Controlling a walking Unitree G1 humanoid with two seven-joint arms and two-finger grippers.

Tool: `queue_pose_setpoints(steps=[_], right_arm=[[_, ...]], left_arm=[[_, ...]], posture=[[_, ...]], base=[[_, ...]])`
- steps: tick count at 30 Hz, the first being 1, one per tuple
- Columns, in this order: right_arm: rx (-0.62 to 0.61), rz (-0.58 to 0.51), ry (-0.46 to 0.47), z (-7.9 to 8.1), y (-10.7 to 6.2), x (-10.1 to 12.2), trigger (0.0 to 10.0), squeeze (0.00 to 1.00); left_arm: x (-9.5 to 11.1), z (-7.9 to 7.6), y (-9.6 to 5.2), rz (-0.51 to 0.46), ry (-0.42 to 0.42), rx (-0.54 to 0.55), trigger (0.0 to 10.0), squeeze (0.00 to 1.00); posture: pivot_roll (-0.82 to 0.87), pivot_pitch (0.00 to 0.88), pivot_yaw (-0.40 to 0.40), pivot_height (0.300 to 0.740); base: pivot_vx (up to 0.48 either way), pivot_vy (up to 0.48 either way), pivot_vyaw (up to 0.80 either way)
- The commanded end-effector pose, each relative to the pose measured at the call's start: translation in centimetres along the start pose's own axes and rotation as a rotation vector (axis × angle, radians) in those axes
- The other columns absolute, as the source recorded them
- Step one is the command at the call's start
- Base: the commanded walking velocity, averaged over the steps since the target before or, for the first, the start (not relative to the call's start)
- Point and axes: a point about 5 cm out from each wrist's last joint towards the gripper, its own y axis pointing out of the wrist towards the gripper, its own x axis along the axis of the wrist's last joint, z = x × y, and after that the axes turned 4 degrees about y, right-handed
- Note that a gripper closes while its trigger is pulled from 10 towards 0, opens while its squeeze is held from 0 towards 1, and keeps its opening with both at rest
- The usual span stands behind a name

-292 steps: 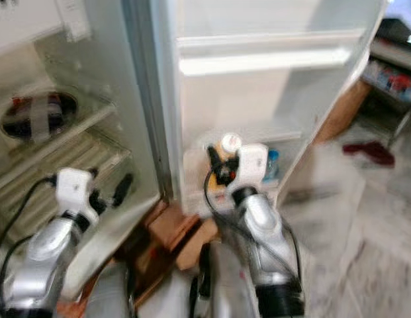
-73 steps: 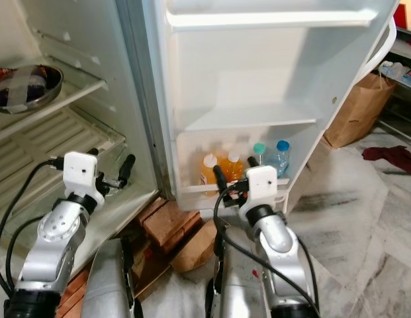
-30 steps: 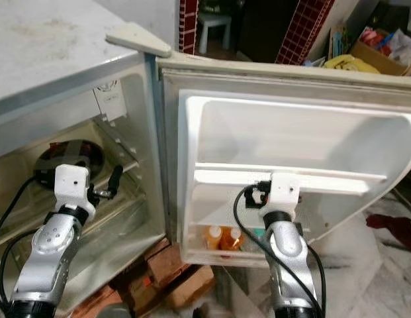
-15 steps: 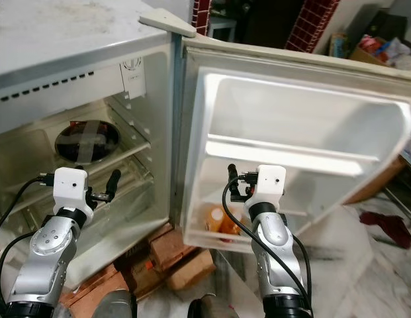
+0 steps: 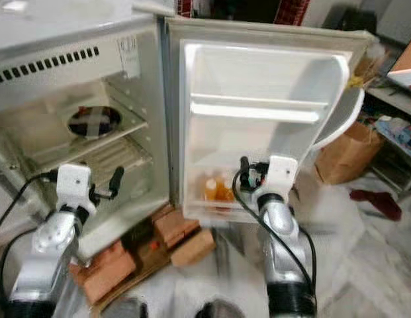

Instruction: Restocking fridge

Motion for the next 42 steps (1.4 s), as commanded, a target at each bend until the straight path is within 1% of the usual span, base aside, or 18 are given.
queue_pose_setpoints(steps=[1,2,4,5,7,9,10,13,16,18,19,21,23,26,28,33,36,42], right_arm=[[0.018,-0.017,-0.090,0.2,0.2,0.3,10.0,0.00],[0.047,-0.018,-0.093,0.5,0.1,0.3,10.0,0.00],[0.055,-0.002,-0.021,0.7,0.1,0.3,10.0,0.00],[0.036,-0.023,-0.013,0.7,0.2,0.6,10.0,0.00],[0.020,-0.069,-0.075,0.5,0.3,0.9,10.0,0.00],[0.026,-0.043,-0.017,0.3,0.3,0.7,10.0,0.00],[-0.003,-0.057,-0.012,-0.1,0.3,0.9,10.0,0.00],[-0.033,-0.130,-0.022,-0.9,-0.3,1.5,10.0,0.00],[-0.077,-0.151,0.005,-1.6,-0.8,2.1,10.0,0.00],[-0.084,-0.141,-0.021,-1.9,-1.5,1.1,10.0,0.00],[-0.095,-0.134,-0.014,-2.0,-1.6,0.9,10.0,0.00],[-0.105,-0.139,-0.009,-2.1,-1.8,0.9,10.0,0.00],[-0.114,-0.164,-0.017,-2.0,-1.9,1.2,10.0,0.00],[-0.127,-0.173,-0.006,-2.1,-1.8,1.5,10.0,0.00],[-0.128,-0.179,-0.008,-2.2,-1.8,1.6,10.0,0.00],[-0.161,-0.190,-0.026,-3.1,-1.9,2.0,10.0,0.00],[-0.179,-0.181,-0.021,-3.6,-2.1,1.7,10.0,0.00],[-0.177,-0.207,-0.020,-3.2,-1.9,2.4,10.0,0.00]], left_arm=[[0.6,0.1,0.1,-0.018,0.015,0.001,10.0,0.00],[0.7,0.2,0.0,-0.031,0.012,-0.014,10.0,0.00],[0.9,0.1,-0.1,-0.056,-0.006,-0.044,10.0,0.00],[0.9,0.1,-0.2,-0.056,-0.002,-0.049,10.0,0.00],[0.9,-0.1,-0.2,-0.061,-0.007,-0.070,10.0,0.00],[0.7,-0.2,-0.3,-0.054,0.002,-0.073,10.0,0.00],[0.5,-0.4,-0.3,-0.049,-0.004,-0.095,10.0,0.00],[0.2,-0.7,-0.3,-0.046,-0.006,-0.117,10.0,0.00],[0.6,-0.5,-0.1,-0.051,-0.015,-0.130,10.0,0.00],[0.2,-0.6,0.1,-0.036,0.001,-0.167,10.0,0.00],[0.2,-0.7,0.1,-0.032,0.001,-0.172,10.0,0.00],[0.3,-1.0,0.3,-0.039,0.006,-0.199,10.0,0.00],[0.8,-1.5,0.7,-0.062,0.032,-0.244,10.0,0.00],[1.3,-2.1,1.4,-0.078,0.023,-0.262,10.0,0.00],[1.4,-2.3,1.5,-0.084,0.023,-0.270,10.0,0.00],[1.3,-2.8,1.8,-0.081,0.023,-0.286,10.0,0.00],[1.1,-2.6,2.0,-0.074,0.015,-0.284,10.0,0.00],[1.1,-2.4,2.4,-0.084,0.020,-0.284,10.0,0.00]], posture=[[0.06,0.000,-0.090,0.740],[0.06,0.000,-0.087,0.740],[0.06,0.000,-0.087,0.740],[0.06,0.000,-0.085,0.740],[0.06,0.000,-0.082,0.740],[0.06,0.000,-0.075,0.740],[0.06,0.000,-0.066,0.740],[0.04,0.000,-0.052,0.740],[0.02,0.000,-0.038,0.740],[0.00,0.000,-0.016,0.740],[0.00,0.000,-0.016,0.740],[-0.01,0.000,-0.003,0.740],[-0.02,0.000,0.009,0.740],[-0.04,0.000,0.015,0.740],[-0.04,0.000,0.015,0.740],[-0.05,0.000,0.001,0.740],[-0.07,0.000,0.007,0.740],[-0.09,0.000,0.016,0.740]], base=[[0.000,0.000,0.00],[0.000,0.000,0.00],[0.000,0.000,0.00],[0.000,0.000,0.00],[0.000,0.000,0.00],[0.000,0.000,0.00],[0.000,-0.326,0.00],[0.000,-0.441,0.00],[0.000,-0.465,0.00],[0.000,-0.469,0.00],[0.000,-0.472,0.00],[0.000,-0.469,0.00],[0.000,-0.469,0.00],[0.000,-0.469,0.00],[0.000,-0.467,0.00],[0.000,0.000,0.00],[0.000,0.000,0.00],[0.000,0.000,0.00]])
